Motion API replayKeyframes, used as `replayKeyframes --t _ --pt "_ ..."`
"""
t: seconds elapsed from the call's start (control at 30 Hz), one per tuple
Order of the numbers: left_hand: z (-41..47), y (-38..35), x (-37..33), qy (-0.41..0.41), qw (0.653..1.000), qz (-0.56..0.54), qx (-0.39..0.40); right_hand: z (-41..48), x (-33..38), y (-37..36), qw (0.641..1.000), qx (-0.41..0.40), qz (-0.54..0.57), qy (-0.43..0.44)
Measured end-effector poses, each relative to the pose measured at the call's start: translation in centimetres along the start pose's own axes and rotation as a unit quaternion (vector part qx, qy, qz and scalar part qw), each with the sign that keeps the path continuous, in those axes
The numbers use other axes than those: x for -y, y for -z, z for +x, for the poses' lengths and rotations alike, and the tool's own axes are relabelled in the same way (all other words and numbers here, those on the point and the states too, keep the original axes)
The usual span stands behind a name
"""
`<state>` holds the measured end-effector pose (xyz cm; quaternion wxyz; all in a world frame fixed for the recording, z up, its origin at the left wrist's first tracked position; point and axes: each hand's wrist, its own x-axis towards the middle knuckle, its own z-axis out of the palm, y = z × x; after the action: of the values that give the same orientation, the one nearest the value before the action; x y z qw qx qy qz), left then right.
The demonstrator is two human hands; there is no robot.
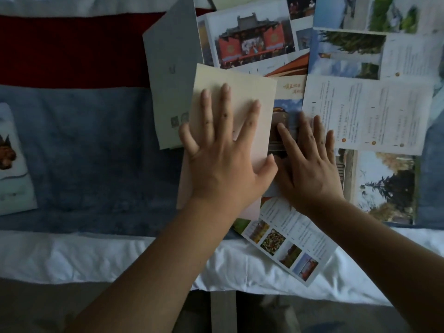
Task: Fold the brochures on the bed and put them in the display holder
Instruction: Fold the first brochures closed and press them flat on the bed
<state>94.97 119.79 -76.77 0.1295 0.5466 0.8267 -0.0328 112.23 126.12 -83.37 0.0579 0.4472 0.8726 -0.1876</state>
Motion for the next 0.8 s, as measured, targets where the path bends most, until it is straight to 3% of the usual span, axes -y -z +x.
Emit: replayKeyframes --t 0.33,0.47,0.67,0.8 --pt "1.1 -4.2 -2.1 0.004 0.999 -0.022 0.035 -1.9 -2.6 0.0 0.999 -0.008 0.013 -0.031" --pt "0.7 -4.0 -1.1 -0.009 0.999 -0.046 -0.022 -1.9 -2.2 0.6 0.999 -0.016 0.023 -0.041" --pt "0.4 -2.9 3.7 -0.018 0.991 -0.078 -0.106 -1.5 2.1 1.0 0.998 0.045 0.005 0.052" --pt "0.5 -3.1 8.5 -0.037 0.997 -0.045 -0.055 -1.4 3.9 -0.6 0.995 0.059 -0.006 0.075"
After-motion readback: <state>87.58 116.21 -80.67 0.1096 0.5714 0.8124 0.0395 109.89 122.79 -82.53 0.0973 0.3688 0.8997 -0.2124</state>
